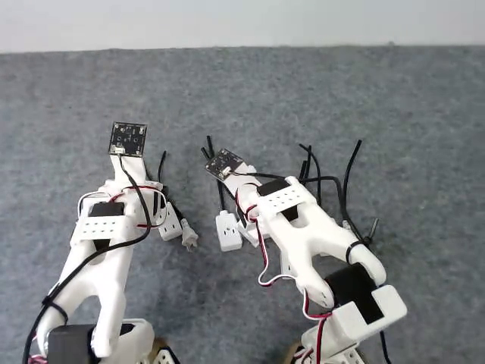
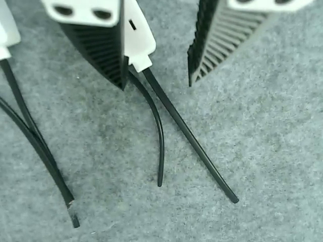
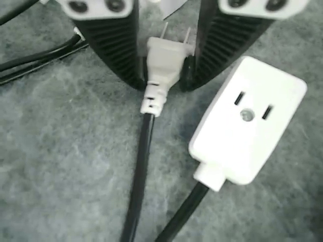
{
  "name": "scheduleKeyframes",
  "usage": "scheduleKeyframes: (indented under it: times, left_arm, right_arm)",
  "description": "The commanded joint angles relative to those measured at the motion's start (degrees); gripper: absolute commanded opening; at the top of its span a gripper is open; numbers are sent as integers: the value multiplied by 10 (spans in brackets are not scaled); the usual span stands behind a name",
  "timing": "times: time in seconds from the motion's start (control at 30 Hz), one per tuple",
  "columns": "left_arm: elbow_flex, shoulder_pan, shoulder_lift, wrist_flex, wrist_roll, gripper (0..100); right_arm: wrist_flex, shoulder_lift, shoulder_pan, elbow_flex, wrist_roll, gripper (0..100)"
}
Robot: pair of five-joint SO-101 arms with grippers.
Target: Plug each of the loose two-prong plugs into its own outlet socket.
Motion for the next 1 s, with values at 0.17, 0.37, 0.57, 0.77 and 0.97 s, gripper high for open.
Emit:
scheduleKeyframes:
  times: [0.17,0.37,0.57,0.77,0.97]
  left_arm:
    - [-1,4,-16,-12,7,180]
    - [-1,4,-16,-12,7,180]
    - [-1,4,-16,-12,7,180]
    - [-1,4,-16,-12,7,179]
    - [-1,4,-22,1,7,179]
  right_arm:
    - [6,4,-3,-25,-9,32]
    - [7,6,-4,-21,9,24]
    - [20,6,-7,-21,18,10]
    - [20,6,-5,-20,17,9]
    - [20,0,-5,-7,30,9]
